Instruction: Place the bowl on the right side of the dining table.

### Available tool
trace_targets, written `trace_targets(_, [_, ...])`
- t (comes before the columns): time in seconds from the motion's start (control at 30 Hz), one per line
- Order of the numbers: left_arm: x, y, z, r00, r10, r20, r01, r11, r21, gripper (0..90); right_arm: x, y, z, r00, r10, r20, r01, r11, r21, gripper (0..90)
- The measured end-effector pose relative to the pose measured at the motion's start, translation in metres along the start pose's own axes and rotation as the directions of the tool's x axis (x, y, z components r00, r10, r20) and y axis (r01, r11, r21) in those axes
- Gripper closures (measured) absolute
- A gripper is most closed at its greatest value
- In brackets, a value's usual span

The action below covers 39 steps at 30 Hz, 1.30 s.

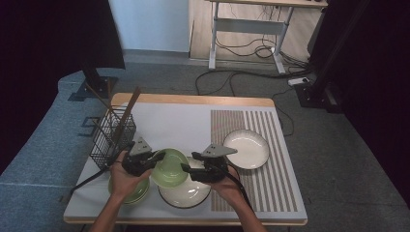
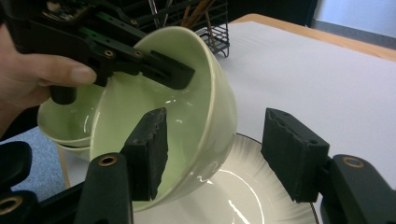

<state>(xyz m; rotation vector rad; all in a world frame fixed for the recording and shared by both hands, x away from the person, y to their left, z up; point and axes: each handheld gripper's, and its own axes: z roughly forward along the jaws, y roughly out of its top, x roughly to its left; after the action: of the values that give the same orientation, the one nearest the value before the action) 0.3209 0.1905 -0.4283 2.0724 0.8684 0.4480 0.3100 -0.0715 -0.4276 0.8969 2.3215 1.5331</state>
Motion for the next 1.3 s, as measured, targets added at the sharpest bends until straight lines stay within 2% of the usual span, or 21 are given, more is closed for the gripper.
trace_targets(0.43, [-0.004, 0.0, 0.003, 1.0, 0.008, 0.003, -0.008, 1.0, 0.004, 83.5, -0.001, -0.002, 0.006, 0.9995, 0.0, 0.032, -0.001, 1.0, 0.014, 44.1])
trace_targets(0.93, [-0.007, 0.001, 0.003, 1.0, 0.001, 0.009, -0.001, 1.0, -0.002, 83.5, -0.001, -0.005, 0.012, 0.9989, 0.004, 0.046, -0.006, 0.999, 0.038, 45.7])
trace_targets(1.17, [-0.009, 0.001, 0.002, 1.0, 0.003, 0.007, -0.003, 1.0, -0.007, 83.5, -0.001, -0.006, 0.017, 0.9983, 0.005, 0.058, -0.009, 0.998, 0.067, 51.8])
trace_targets(1.3, [-0.012, 0.001, 0.004, 1.0, 0.005, 0.001, -0.005, 1.0, -0.002, 83.3, 0.001, -0.006, 0.02, 0.9988, 0.005, 0.048, -0.009, 0.996, 0.084, 62.2])
